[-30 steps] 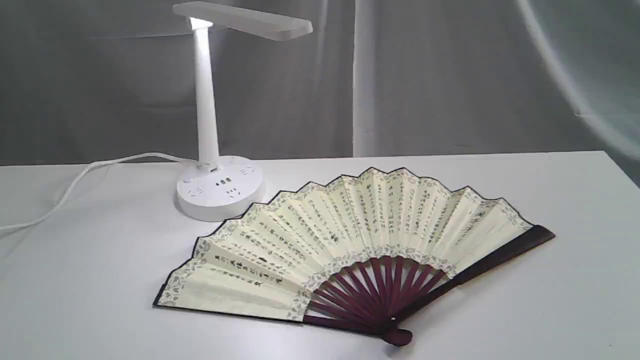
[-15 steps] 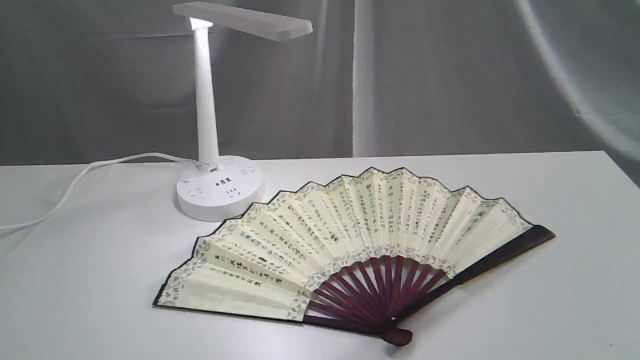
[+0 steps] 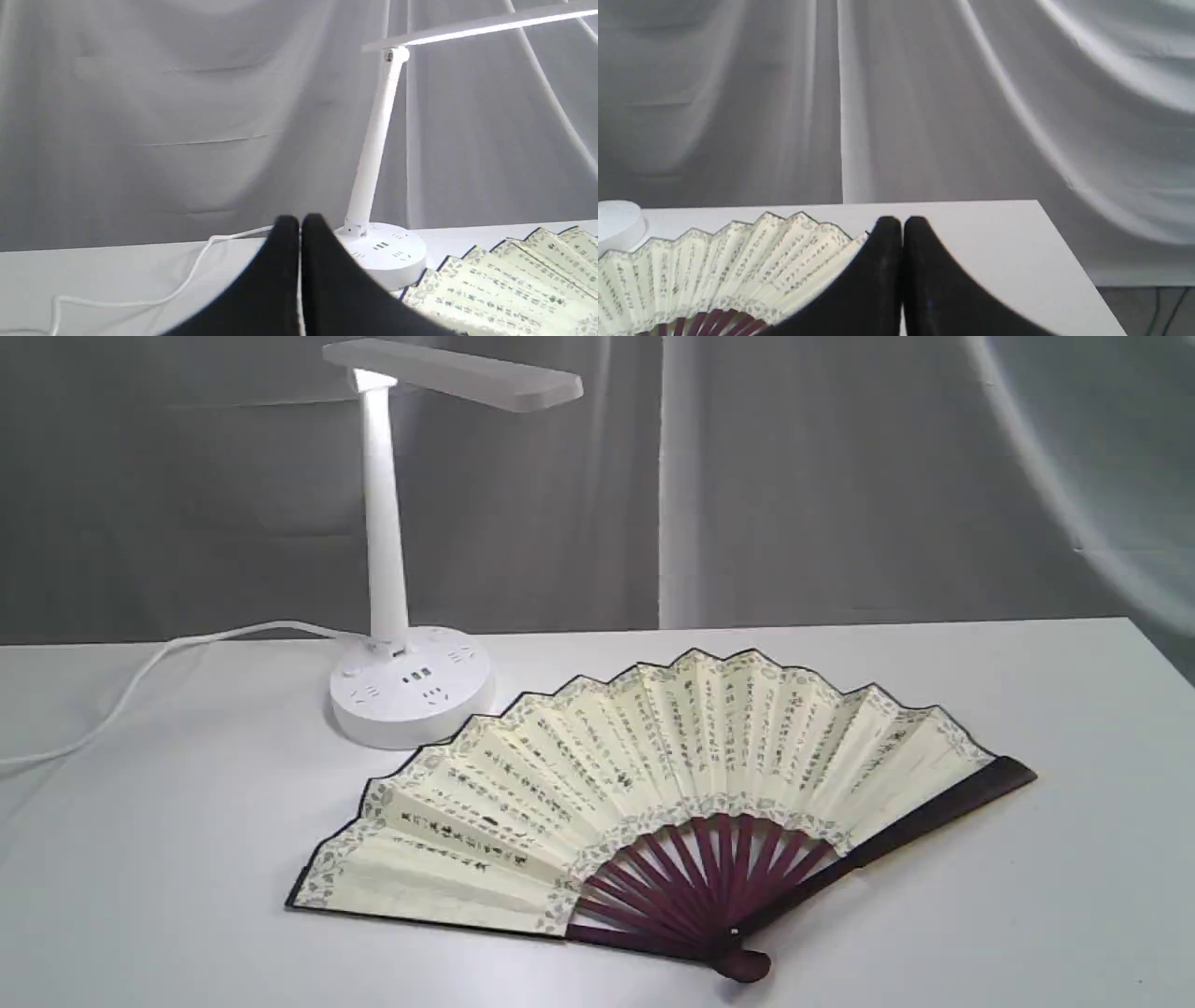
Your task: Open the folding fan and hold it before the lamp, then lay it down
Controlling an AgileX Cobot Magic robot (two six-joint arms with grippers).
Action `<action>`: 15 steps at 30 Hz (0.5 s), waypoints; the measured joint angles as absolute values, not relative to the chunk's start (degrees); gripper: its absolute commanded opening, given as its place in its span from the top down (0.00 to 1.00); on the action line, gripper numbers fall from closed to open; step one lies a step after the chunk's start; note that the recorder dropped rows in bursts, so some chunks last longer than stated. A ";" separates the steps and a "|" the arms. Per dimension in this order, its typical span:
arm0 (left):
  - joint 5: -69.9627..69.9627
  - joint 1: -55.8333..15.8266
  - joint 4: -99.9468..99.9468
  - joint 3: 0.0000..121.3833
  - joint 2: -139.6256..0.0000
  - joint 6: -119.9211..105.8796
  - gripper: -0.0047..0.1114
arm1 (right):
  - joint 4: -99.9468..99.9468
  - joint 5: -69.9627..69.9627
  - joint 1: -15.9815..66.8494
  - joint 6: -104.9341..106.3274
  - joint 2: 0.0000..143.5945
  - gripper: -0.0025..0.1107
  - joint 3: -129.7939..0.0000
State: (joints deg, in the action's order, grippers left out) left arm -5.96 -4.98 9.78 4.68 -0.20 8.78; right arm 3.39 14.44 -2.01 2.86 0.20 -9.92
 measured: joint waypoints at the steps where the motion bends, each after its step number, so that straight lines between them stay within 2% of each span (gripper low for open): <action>1: -4.47 -4.98 9.78 3.27 -0.20 8.78 0.96 | 3.39 13.13 -2.01 2.86 0.20 0.98 -8.76; 7: -3.71 -4.98 9.78 0.24 -0.20 8.78 0.96 | 3.99 10.33 -2.01 2.86 0.30 0.98 -1.04; 15: -7.67 -4.98 7.80 0.24 -0.20 8.78 0.96 | 4.09 12.57 -2.01 2.97 0.30 0.98 -0.20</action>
